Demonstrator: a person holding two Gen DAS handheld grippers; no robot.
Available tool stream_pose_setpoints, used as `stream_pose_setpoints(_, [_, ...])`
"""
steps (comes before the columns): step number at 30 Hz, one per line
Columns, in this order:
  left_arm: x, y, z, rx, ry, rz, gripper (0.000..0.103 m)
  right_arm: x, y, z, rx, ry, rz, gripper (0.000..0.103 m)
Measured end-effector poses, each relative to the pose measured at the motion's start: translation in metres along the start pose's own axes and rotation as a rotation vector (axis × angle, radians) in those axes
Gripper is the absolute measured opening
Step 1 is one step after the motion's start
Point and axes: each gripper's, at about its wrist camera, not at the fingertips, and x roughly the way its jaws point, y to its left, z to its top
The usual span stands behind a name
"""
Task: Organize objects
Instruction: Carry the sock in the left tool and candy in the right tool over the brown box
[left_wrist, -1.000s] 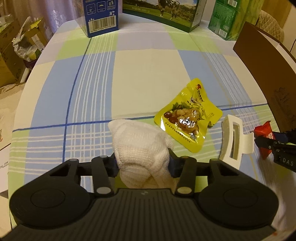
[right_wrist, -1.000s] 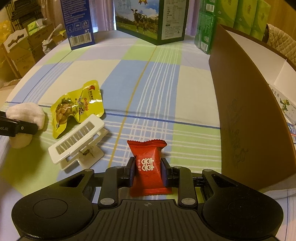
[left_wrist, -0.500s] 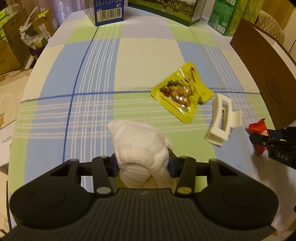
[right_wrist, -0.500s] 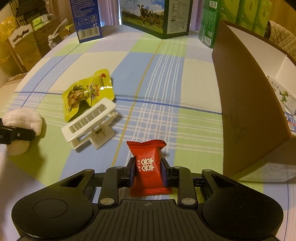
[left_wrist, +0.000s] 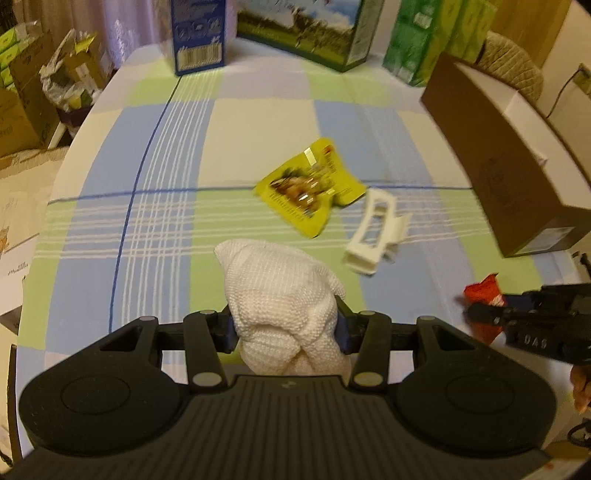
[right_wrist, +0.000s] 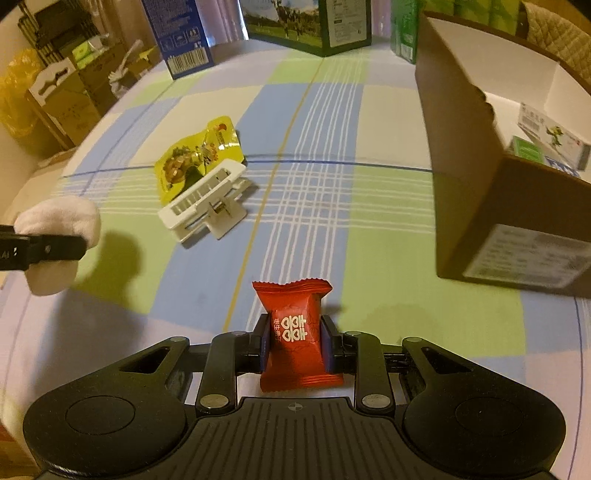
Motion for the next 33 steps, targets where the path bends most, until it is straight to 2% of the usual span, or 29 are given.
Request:
stream_pose_setpoints(13, [-0.040, -0.083, 0.016, 0.089, -0.095, -0.093, 0.043, -0.081, -0.034, -0.007, 0.060, -0.118, 0.066, 0.024])
stream_pose_setpoints(25, [-0.049, -0.151, 0.027, 0.166, -0.112, -0.166, 0.043, -0.127, -0.077, -0.012, 0.101, -0.178, 0.088, 0.024])
stream_pose_setpoints(33, [-0.047, -0.196, 0.039, 0.213, -0.127, -0.202, 0.043, -0.148, -0.114, -0.007, 0.131, -0.217, 0.069, 0.024])
